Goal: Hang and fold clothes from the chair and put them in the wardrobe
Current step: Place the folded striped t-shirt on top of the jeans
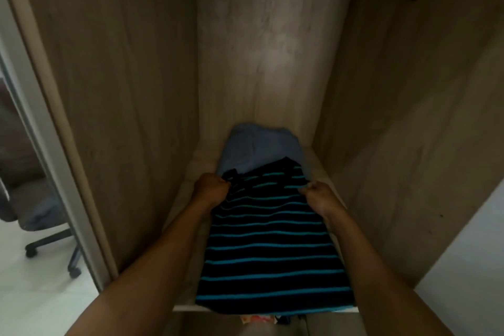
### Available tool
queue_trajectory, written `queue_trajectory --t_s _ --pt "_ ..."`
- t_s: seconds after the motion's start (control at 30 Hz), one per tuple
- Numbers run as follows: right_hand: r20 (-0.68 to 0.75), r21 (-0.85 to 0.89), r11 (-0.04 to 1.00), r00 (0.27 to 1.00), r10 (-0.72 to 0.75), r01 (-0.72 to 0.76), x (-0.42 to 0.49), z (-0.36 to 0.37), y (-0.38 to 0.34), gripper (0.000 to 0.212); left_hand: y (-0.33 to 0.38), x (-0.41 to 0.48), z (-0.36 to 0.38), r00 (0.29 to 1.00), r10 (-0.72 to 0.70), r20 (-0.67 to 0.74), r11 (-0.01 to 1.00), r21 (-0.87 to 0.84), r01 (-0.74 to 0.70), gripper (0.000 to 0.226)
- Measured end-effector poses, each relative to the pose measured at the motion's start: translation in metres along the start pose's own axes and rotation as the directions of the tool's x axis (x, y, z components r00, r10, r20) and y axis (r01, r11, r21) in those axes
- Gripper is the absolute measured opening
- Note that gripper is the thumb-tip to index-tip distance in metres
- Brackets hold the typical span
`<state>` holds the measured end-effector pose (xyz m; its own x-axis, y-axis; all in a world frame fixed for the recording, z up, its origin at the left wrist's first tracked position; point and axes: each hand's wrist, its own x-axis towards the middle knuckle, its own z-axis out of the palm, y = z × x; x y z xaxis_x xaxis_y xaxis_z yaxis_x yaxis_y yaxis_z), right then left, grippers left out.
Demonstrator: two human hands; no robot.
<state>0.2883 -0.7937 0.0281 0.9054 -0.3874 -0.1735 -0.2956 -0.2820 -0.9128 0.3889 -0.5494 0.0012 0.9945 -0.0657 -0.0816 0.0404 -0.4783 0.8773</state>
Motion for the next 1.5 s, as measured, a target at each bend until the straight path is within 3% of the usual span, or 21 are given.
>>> queue_trajectory --t_s 0.1,0.2,0.27,0.37,0.53,0.63,0.77,0.93,1.03,1.2,1.27,1.33,1.4,1.43,1.5 --pt "-0.064 -0.126 0.989 0.995 -0.082 0.074 0.007 0.004 0.004 0.03 0.001 0.002 0.001 0.997 0.038 0.061 0.991 0.123 -0.045 0.03" --pt "-0.054 -0.107 0.992 0.995 -0.079 0.073 0.012 0.004 0.008 0.023 0.003 0.004 0.003 0.999 0.025 0.026 0.985 0.172 -0.029 0.031" --pt "-0.059 -0.076 0.995 0.996 -0.066 0.061 0.009 0.0 0.007 0.024 0.006 0.007 0.004 0.999 -0.028 -0.024 1.0 0.014 0.028 0.037" --pt "-0.101 -0.028 0.998 0.993 -0.066 0.064 0.012 -0.008 0.01 0.013 0.009 0.006 0.006 0.995 -0.095 0.01 0.948 -0.306 0.094 0.033" --pt "-0.207 0.013 0.992 0.971 -0.122 0.127 0.011 -0.006 0.014 0.014 0.001 0.011 0.011 0.988 -0.052 -0.146 0.948 -0.319 0.003 0.025" --pt "-0.2 0.133 0.983 0.975 -0.099 0.127 0.013 -0.009 0.011 0.012 0.002 0.009 0.011 0.983 -0.066 -0.174 0.913 -0.407 -0.011 0.036" --pt "-0.197 0.214 0.968 0.977 -0.087 0.129 0.012 -0.011 0.009 0.023 0.002 0.008 0.009 0.987 -0.05 -0.154 0.902 -0.431 -0.021 0.042" --pt "-0.102 0.139 0.986 0.992 -0.079 0.093 0.011 -0.008 0.014 0.044 0.002 0.004 0.003 1.0 -0.011 0.023 0.938 -0.346 0.019 0.05" --pt "-0.118 0.154 0.977 0.984 -0.132 0.149 0.014 -0.012 0.011 0.038 0.006 0.006 0.0 0.998 0.044 -0.036 0.942 -0.332 -0.053 0.032" --pt "-0.118 0.106 0.985 0.986 -0.122 0.134 0.017 -0.011 0.02 0.034 -0.001 0.004 0.003 0.983 0.097 -0.154 0.981 -0.153 -0.12 0.036" --pt "-0.057 0.072 0.988 0.99 -0.133 0.137 0.012 -0.014 0.021 0.045 -0.002 -0.003 0.003 0.979 0.149 -0.136 0.988 -0.03 -0.155 0.037" --pt "-0.064 -0.093 0.977 0.978 -0.2 0.194 0.005 -0.021 0.018 0.055 0.001 -0.02 0.001 0.931 0.332 -0.149 0.926 0.242 -0.291 0.052" --pt "-0.1 -0.287 0.925 0.953 -0.286 0.247 -0.017 -0.018 0.011 0.056 0.005 -0.051 0.003 0.821 0.57 -0.023 0.763 0.384 -0.52 0.059" --pt "-0.085 -0.34 0.898 0.942 -0.323 0.278 -0.033 -0.012 0.01 0.055 0.005 -0.069 0.006 0.789 0.605 0.106 0.704 0.392 -0.593 0.061" --pt "0.048 -0.425 0.848 0.944 -0.328 0.316 -0.068 0.009 0.018 0.055 -0.002 -0.097 0.012 0.828 0.448 0.338 0.696 0.45 -0.56 0.069"
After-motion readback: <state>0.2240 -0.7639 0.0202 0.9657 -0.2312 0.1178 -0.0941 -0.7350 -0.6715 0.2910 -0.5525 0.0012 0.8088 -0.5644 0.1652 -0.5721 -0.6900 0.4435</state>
